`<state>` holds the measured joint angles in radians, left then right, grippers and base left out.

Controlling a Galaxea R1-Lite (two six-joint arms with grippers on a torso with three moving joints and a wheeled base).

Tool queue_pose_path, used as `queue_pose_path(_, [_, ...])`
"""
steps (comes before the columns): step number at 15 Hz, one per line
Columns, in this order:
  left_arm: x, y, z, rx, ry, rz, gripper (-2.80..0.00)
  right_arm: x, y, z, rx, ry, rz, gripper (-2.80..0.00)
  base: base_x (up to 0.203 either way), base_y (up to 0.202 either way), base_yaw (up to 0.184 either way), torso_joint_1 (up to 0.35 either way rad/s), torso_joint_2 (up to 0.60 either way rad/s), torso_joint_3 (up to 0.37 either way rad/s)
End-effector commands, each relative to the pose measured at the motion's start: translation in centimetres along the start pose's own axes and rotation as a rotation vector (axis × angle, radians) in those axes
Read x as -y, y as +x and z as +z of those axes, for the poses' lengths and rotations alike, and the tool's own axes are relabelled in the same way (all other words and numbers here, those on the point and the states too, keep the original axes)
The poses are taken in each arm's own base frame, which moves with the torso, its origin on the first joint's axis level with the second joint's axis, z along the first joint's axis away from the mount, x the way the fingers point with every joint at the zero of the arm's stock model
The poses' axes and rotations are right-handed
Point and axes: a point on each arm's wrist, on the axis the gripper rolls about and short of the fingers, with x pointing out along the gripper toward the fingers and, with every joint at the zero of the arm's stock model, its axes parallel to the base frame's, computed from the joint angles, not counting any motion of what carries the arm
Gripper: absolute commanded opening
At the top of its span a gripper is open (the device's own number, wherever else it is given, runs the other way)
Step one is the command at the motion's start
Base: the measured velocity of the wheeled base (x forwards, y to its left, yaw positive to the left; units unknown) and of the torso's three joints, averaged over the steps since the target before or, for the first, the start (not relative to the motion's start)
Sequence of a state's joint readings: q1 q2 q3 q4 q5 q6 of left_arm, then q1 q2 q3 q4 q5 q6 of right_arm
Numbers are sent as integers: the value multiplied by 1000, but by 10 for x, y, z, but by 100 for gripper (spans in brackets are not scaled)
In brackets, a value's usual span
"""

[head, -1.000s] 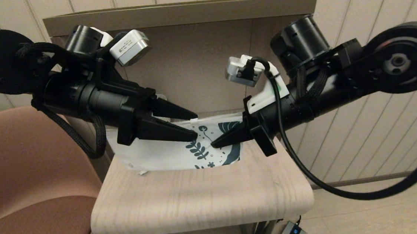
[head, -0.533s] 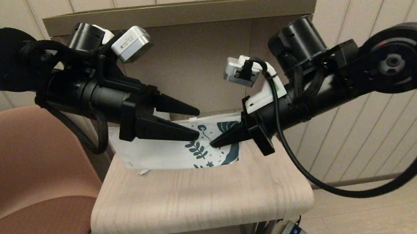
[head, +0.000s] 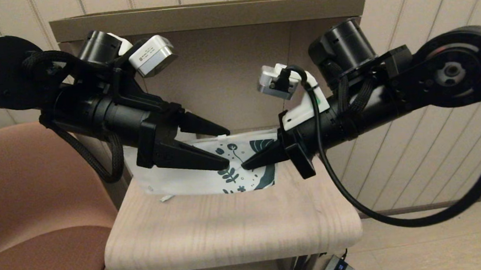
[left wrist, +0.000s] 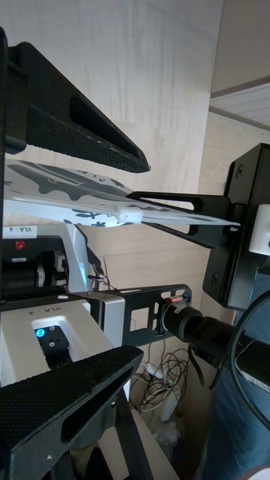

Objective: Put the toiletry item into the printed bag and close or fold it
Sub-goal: Open the storage bag

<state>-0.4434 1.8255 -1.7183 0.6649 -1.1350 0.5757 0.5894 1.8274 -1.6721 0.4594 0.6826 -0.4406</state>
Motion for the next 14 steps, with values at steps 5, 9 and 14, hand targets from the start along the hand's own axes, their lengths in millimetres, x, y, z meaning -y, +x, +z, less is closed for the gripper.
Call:
queue_pose_path(5, [1, 0, 0, 2, -3, -7, -280, 0, 1, -1, -2, 2, 4, -280, 0, 0, 0, 0, 0, 0])
queue_pose_path(9, [1, 0, 0, 2, -4, -7, -280, 2, 2, 0, 1, -1, 3, -280, 0, 0, 0, 0, 0, 0])
queue_pose_path(14, [4, -1, 0, 2, -1, -7, -280, 2, 2, 1, 2, 0, 2, -280, 0, 0, 0, 0, 0, 0])
